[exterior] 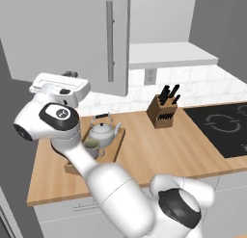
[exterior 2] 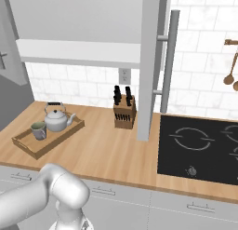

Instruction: Pick the kettle from the counter and place it on the tray. Then pick the mug from the cabinet and place it on the tray. Then close the cabinet doors.

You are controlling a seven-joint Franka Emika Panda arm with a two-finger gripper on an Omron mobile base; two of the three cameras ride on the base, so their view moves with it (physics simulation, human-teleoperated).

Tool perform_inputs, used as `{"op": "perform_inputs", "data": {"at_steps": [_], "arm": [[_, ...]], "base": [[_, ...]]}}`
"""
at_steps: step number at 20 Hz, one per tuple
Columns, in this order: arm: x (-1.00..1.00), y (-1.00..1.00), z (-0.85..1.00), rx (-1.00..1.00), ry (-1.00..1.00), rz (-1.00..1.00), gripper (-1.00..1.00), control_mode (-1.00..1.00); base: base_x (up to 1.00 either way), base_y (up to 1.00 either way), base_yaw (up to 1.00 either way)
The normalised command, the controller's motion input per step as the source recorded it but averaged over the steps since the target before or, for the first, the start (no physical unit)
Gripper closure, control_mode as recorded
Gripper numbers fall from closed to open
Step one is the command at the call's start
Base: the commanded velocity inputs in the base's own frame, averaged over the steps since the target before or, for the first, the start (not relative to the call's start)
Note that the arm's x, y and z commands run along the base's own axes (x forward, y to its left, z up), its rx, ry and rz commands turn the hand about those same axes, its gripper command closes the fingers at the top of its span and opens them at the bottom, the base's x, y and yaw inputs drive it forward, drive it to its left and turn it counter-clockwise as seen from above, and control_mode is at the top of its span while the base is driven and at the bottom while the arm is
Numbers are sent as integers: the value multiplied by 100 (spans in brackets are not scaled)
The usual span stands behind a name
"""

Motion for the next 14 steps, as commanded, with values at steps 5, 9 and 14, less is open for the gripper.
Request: {"op": "perform_inputs", "data": {"at_steps": [5, 9, 14], "arm": [[50, -29, 5, 0, 0, 0, 100, -100], [52, -38, 18, 1, 1, 1, 100, -100], [36, -28, 51, 10, 1, 4, 100, -100]], "base": [[0, 0, 0], [0, 0, 0], [0, 0, 0]]}}
